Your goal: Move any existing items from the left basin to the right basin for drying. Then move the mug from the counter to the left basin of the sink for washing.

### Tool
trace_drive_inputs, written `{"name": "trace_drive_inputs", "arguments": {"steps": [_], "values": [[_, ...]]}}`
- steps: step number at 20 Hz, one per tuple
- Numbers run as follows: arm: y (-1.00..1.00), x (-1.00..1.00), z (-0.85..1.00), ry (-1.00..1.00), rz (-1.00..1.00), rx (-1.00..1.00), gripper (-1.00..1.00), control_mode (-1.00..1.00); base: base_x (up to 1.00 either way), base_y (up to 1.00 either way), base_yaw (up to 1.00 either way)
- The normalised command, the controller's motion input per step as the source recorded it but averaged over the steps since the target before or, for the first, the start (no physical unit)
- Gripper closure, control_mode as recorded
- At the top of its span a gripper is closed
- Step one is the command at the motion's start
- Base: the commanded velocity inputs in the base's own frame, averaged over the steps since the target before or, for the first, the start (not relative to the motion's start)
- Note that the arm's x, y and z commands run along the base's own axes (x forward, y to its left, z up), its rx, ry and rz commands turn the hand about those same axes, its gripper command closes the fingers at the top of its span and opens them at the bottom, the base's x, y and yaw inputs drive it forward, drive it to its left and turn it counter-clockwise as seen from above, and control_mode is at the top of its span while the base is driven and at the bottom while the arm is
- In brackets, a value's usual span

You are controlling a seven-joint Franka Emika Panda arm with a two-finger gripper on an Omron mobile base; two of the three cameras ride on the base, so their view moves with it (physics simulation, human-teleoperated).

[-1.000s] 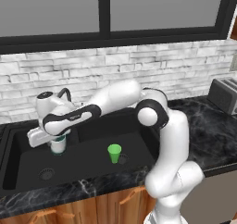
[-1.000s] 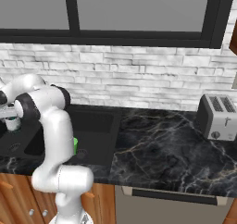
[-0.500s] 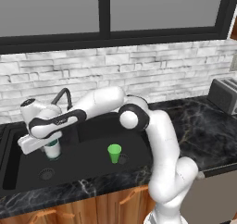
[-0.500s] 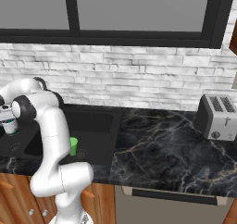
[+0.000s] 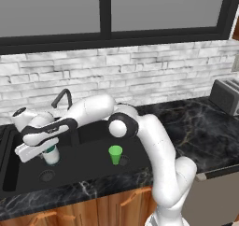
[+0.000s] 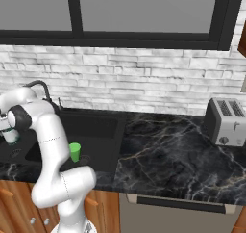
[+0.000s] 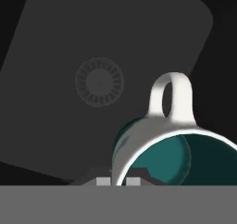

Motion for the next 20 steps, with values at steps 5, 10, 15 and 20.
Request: {"name": "trace_drive_inputs", "arguments": {"steps": [5, 10, 15, 20], "values": [[0.0, -0.01, -0.55, 0.0, 0.03, 0.11, 1.0, -1.0, 0.0, 0.0, 0.0], [0.0, 0.0, -0.47, 0.0, 0.03, 0.07, 1.0, -1.0, 0.0, 0.0, 0.0], [0.01, 0.0, -0.42, 0.0, 0.02, 0.05, 1.0, -1.0, 0.0, 0.0, 0.0], [0.06, 0.0, -0.38, 0.0, 0.01, 0.05, 1.0, -1.0, 0.0, 0.0, 0.0]]}}
